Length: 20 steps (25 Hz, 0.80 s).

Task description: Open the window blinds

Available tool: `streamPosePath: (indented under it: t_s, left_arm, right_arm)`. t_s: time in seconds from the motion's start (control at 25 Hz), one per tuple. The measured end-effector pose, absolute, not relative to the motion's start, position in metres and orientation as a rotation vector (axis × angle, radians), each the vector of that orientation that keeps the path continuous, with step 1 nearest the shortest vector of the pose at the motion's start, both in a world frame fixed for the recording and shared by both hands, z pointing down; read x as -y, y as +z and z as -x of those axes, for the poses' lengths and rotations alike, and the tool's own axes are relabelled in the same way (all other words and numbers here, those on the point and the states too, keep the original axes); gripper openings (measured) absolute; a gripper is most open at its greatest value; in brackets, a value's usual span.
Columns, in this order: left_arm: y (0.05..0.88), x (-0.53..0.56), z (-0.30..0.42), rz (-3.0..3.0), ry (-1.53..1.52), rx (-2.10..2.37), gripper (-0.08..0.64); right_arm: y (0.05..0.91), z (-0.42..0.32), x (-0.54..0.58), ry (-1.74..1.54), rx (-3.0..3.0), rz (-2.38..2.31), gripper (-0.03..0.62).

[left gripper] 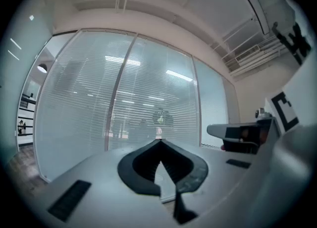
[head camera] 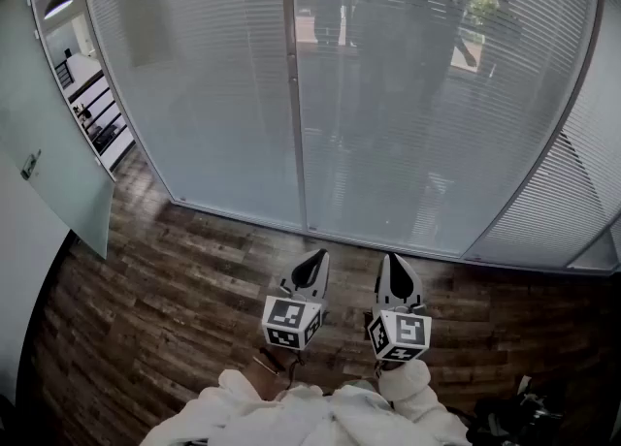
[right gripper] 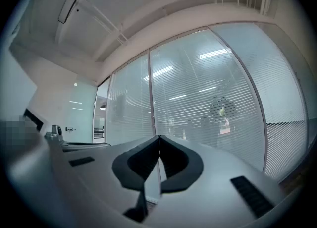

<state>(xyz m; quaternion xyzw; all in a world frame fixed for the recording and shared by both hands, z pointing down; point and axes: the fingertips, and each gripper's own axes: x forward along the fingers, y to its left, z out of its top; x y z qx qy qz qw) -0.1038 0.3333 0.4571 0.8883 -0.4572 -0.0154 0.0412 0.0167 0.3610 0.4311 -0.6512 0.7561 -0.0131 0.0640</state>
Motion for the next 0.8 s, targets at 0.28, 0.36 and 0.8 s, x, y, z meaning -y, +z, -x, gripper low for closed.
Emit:
streamPosePath:
  t_s: [0.28, 0.36, 0.8]
  left_arm:
    - [0.471, -0.298, 0.124, -2.685, -0.059, 1.409, -0.003]
    - [0.474, -0.286, 0.123, -2.689, -0.061, 1.405, -0.003]
    - [0.482, -0.148, 0.104, -2.639, -0.056, 1.464, -0.003]
  right_arm:
    - [0.445, -0.014, -0.329, -0.071, -2.266, 2.004, 0.011]
    - [0.447, -0.013, -0.314, -0.06, -2.271, 2.005, 0.011]
    - [0.45, -0.036, -0.169, -0.089, -2.31, 1.95, 0.011]
